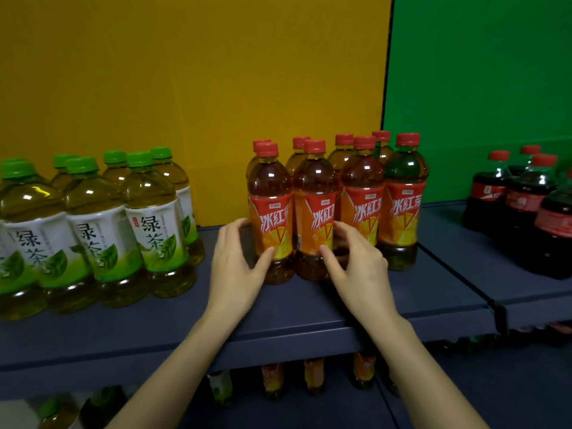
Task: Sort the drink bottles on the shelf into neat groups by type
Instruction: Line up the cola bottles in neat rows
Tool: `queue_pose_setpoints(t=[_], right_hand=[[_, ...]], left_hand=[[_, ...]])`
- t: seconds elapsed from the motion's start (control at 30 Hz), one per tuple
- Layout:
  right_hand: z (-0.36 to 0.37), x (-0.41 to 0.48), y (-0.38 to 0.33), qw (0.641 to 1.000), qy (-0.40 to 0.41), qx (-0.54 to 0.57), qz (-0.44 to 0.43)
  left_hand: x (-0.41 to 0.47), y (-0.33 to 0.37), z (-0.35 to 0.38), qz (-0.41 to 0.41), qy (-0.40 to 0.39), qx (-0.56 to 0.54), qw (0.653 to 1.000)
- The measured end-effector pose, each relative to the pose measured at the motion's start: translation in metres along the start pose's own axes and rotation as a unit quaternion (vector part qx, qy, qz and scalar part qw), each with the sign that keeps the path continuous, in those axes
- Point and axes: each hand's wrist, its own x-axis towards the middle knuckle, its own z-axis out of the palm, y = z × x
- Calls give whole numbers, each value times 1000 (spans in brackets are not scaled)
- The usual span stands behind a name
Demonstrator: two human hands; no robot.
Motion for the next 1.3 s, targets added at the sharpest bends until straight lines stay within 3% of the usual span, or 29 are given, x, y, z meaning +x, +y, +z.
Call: queue_pose_setpoints(t=[0.07, 0.13, 0.37, 0.6, 0.87, 1.17, 1.3], right_hand=[[-15, -2, 6, 1000, -5, 17, -13], [-32, -4, 12, 1000, -8, 11, -22], [-97, -7, 47, 999, 39, -24, -4], [-175, -5, 100, 994, 90, -37, 40], [-255, 14, 184, 995, 83, -49, 30], [-305, 42, 249, 999, 36, -8, 3], [-305, 43, 255, 999, 19, -46, -8]], left_hand=[[-7, 6, -7, 64, 67, 16, 996], [-11, 13, -12, 129, 73, 30, 988], [-12, 61, 11, 258, -65, 128, 955], [-19, 119, 82, 299, -140, 60, 942], [-32, 188, 186, 253, -150, 25, 956], [-44, 266, 273, 77, -146, -20, 986], [-41, 276, 294, 22, -143, -47, 988]])
